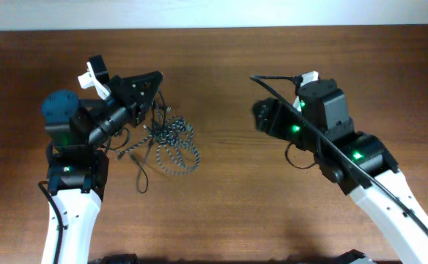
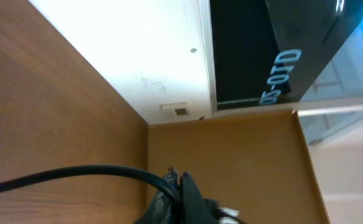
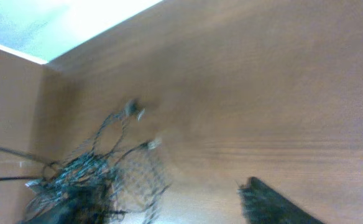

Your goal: Untangle cables

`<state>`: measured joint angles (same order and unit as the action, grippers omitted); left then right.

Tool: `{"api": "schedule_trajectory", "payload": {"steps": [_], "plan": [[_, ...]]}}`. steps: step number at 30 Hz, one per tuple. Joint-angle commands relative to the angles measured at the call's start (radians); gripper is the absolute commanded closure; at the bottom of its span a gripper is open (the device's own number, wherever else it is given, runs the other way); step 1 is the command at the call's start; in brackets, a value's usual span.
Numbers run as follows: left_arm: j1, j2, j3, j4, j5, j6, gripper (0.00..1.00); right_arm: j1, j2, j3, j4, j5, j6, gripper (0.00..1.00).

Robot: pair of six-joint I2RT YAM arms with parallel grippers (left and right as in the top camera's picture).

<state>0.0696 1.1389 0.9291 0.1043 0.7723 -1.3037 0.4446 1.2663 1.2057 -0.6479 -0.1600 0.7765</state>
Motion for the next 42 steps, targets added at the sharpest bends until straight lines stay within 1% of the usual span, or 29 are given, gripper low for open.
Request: {"api": "schedule_trajectory", "payload": {"steps": [1,3,5,6,7,10,11,13,14,15,17,19,20,21,22,25,27,28,29,30,32,33,34,35,36,38,40,41,42], "plan": [[0.003,-0.006,0.016,0.034,-0.029,-0.154,1.00,0.003,0.093,-0.007,0.018,-0.276,0.254,0.22],[0.002,-0.006,0.016,0.095,-0.028,-0.166,1.00,0.019,0.166,-0.007,0.107,-0.351,0.254,0.21],[-0.008,-0.006,0.016,0.188,0.027,-0.144,1.00,0.026,0.252,-0.007,0.277,-0.521,0.255,0.19],[-0.011,-0.006,0.016,0.219,0.062,-0.102,1.00,0.026,0.294,-0.007,0.378,-0.587,0.305,0.19],[-0.013,-0.006,0.016,0.272,0.145,-0.010,1.00,0.029,0.344,-0.007,0.489,-0.637,0.416,0.18],[-0.017,-0.006,0.016,0.296,0.244,0.145,1.00,0.041,0.363,-0.007,0.650,-0.683,0.483,0.18],[-0.023,-0.006,0.016,0.296,0.256,0.181,1.00,0.052,0.363,-0.007,0.686,-0.693,0.504,0.18],[-0.039,-0.006,0.016,0.299,0.256,0.218,1.00,0.092,0.363,-0.007,0.690,-0.694,0.584,0.18],[-0.056,-0.006,0.016,0.307,0.252,0.262,1.00,0.128,0.363,-0.007,0.690,-0.692,0.627,0.18],[-0.066,-0.006,0.016,0.307,0.248,0.268,1.00,0.151,0.363,-0.007,0.690,-0.682,0.652,0.18],[-0.075,-0.006,0.016,0.324,0.242,0.298,1.00,0.187,0.363,-0.007,0.689,-0.630,0.654,0.19],[-0.076,-0.006,0.016,0.377,0.267,0.306,1.00,0.193,0.364,-0.007,0.685,-0.566,0.654,0.30],[-0.080,-0.007,0.016,0.410,0.286,0.306,1.00,0.189,0.364,-0.007,0.672,-0.528,0.654,0.30],[-0.089,-0.007,0.016,0.446,0.303,0.306,1.00,0.188,0.364,-0.007,0.663,-0.490,0.654,0.34],[-0.104,-0.007,0.016,0.496,0.328,0.302,1.00,0.188,0.364,-0.007,0.664,-0.464,0.654,0.44],[-0.135,-0.007,0.016,0.525,0.350,0.287,1.00,0.188,0.364,-0.007,0.663,-0.365,0.642,0.95],[-0.133,-0.007,0.016,0.523,0.381,0.288,0.98,0.188,0.364,-0.007,0.664,-0.312,0.523,0.96],[-0.132,-0.006,0.016,0.523,0.394,0.288,0.79,0.188,0.363,-0.007,0.664,-0.291,0.450,0.96],[-0.132,-0.006,0.016,0.523,0.417,0.314,0.48,0.180,0.362,-0.007,0.663,-0.280,0.375,0.96],[-0.132,-0.006,0.016,0.523,0.457,0.395,0.02,0.160,0.361,-0.007,0.660,-0.280,0.299,0.96],[-0.132,-0.006,0.016,0.500,0.562,0.565,0.01,0.101,0.340,-0.007,0.600,-0.280,0.244,0.96],[-0.132,-0.006,0.016,0.449,0.619,0.676,0.01,0.056,0.322,-0.007,0.549,-0.299,0.245,0.96],[-0.132,-0.006,0.016,0.365,0.643,0.777,0.01,0.007,0.307,-0.007,0.516,-0.364,0.272,0.96],[-0.132,-0.006,0.016,0.217,0.626,0.883,0.00,-0.064,0.301,-0.006,0.505,-0.521,0.349,0.96],[-0.132,-0.006,0.016,0.018,0.510,0.977,0.01,-0.110,0.301,-0.007,0.505,-0.624,0.392,0.96],[-0.132,-0.006,0.016,-0.311,0.161,0.984,0.01,-0.220,0.301,-0.007,0.499,-0.791,0.442,0.96],[-0.132,-0.006,0.016,-0.419,-0.027,0.978,0.01,-0.263,0.301,-0.007,0.417,-0.829,0.463,0.96],[-0.132,-0.006,0.016,-0.462,-0.157,0.935,0.01,-0.261,0.301,-0.007,0.369,-0.836,0.462,0.96],[-0.132,-0.006,0.016,-0.489,-0.234,0.892,0.01,-0.255,0.301,-0.007,0.337,-0.836,0.463,0.96]]}}
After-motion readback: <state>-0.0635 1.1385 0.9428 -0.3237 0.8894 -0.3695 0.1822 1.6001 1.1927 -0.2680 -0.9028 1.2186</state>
